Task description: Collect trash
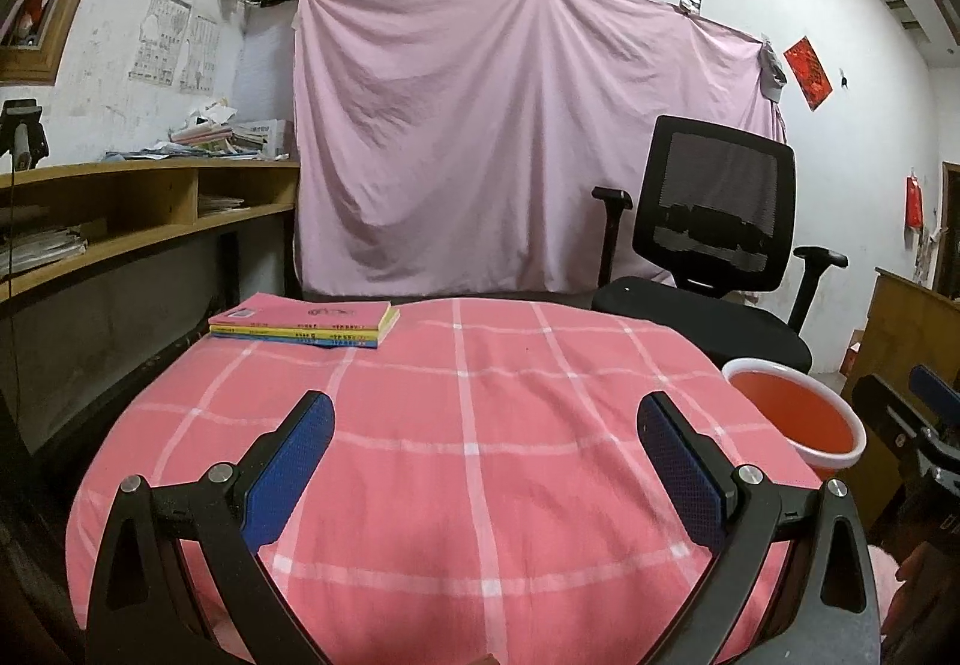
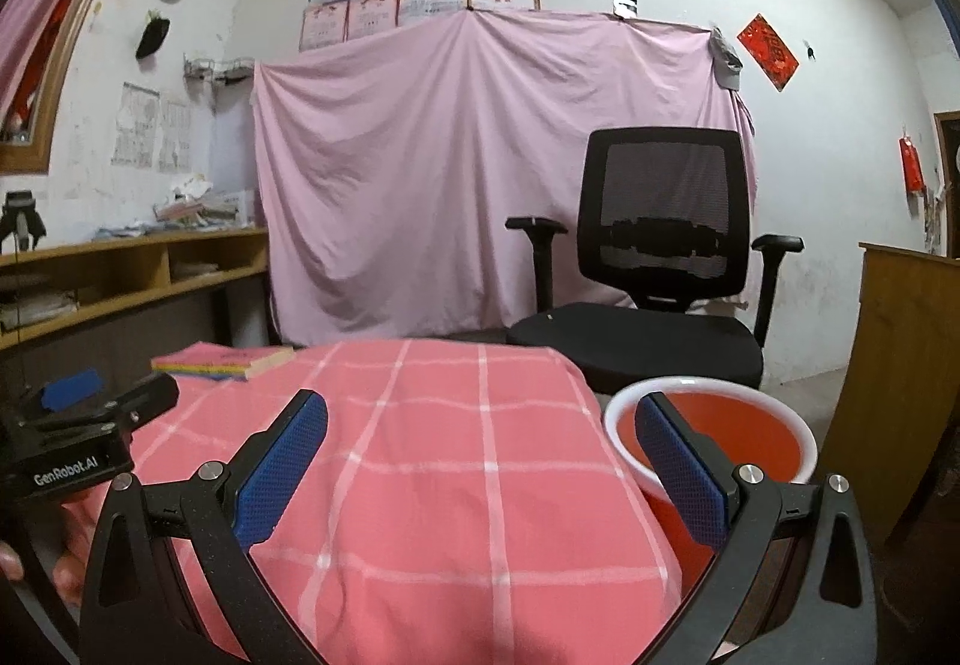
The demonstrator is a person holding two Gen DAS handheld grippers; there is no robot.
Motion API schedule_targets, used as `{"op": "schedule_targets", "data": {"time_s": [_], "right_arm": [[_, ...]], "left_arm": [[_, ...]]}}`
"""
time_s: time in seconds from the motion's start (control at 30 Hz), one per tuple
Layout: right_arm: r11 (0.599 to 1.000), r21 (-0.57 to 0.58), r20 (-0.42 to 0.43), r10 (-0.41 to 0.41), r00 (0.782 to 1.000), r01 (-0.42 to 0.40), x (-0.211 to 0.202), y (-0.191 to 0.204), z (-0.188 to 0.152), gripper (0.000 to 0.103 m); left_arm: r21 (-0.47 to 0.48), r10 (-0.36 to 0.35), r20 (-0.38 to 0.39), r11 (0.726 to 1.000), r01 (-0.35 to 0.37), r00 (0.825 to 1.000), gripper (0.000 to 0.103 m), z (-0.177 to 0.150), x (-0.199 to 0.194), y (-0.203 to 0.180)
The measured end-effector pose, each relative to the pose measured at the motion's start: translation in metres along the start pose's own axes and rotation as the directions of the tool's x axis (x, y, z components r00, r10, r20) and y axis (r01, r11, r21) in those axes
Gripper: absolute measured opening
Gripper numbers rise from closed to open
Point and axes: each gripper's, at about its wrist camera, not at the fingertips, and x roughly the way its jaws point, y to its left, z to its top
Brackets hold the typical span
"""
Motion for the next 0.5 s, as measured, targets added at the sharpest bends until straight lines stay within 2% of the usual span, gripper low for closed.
{"op": "schedule_targets", "data": {"time_s": [0.3, 0.5], "right_arm": [[0.993, -0.049, -0.043, -0.114, 0.993, 0.112, -0.007, 0.001, -0.02, 0.103], [0.992, -0.037, -0.055, -0.125, 0.991, 0.123, -0.006, -0.005, -0.024, 0.103]], "left_arm": [[0.029, -0.028, -0.007, 0.999, 0.029, 1.0, 0.099, -0.021, -0.005, 0.0], [0.019, -0.028, -0.021, 0.999, 0.028, 0.999, 0.099, -0.023, -0.002, 0.001]]}}
